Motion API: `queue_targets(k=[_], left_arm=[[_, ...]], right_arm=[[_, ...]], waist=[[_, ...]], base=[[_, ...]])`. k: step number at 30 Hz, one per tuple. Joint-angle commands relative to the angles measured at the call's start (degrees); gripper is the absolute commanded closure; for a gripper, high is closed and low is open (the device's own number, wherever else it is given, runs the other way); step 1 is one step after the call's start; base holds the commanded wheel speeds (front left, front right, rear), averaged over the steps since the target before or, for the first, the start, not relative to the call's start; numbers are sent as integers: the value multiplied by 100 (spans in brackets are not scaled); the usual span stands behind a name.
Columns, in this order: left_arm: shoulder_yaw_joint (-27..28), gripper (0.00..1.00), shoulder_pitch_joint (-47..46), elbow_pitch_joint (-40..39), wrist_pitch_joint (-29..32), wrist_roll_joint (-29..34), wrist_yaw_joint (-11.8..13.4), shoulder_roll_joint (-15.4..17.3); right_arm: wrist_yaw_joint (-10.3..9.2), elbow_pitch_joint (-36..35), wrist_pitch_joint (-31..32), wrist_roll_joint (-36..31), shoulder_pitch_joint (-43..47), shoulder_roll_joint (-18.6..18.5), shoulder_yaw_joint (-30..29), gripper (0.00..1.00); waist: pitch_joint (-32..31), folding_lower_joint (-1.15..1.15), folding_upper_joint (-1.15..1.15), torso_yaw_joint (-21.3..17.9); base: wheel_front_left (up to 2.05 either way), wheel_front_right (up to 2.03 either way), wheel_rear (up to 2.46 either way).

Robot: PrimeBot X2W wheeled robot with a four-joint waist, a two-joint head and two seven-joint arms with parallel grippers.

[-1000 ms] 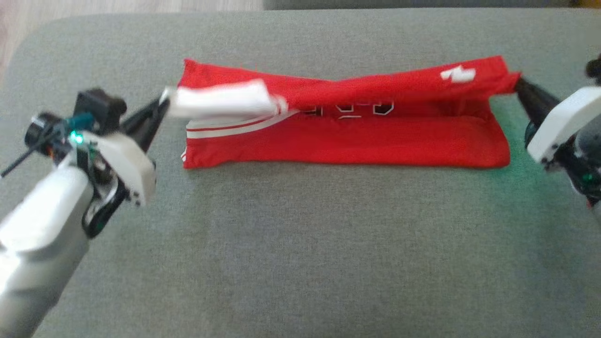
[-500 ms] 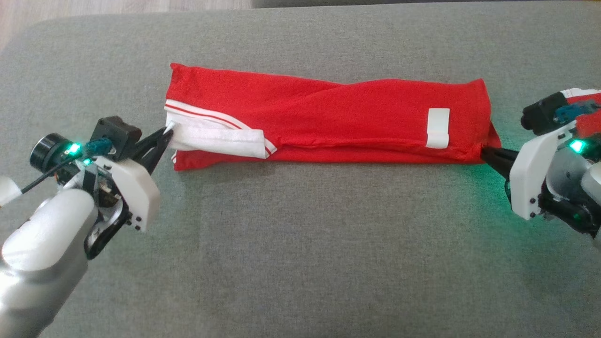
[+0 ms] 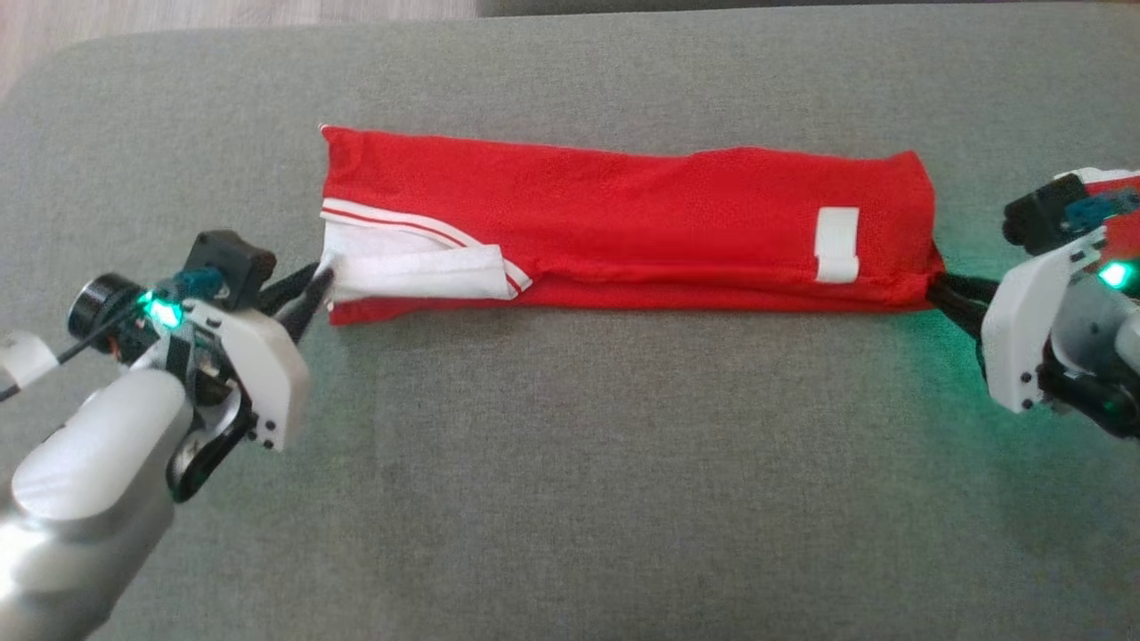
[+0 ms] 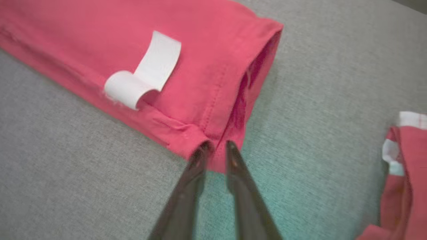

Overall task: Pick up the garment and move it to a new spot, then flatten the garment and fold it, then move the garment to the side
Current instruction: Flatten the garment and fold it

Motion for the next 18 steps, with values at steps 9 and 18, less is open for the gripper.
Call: queue_targets(k=[9,18], left_arm=[[464,0,-58,-180,-354,-85,365,212],[1278,0,48,-505,-1582,-336,1165,57]], right_arm=[[39,230,-327,708,-204,-66,-438,0],[39,-134,-1411,1393,-390,24,-1420,0]], waist=[[-273,-1,0,-113],[-571,-1,0,-204]], base=[[0,0,0],[0,0,0]])
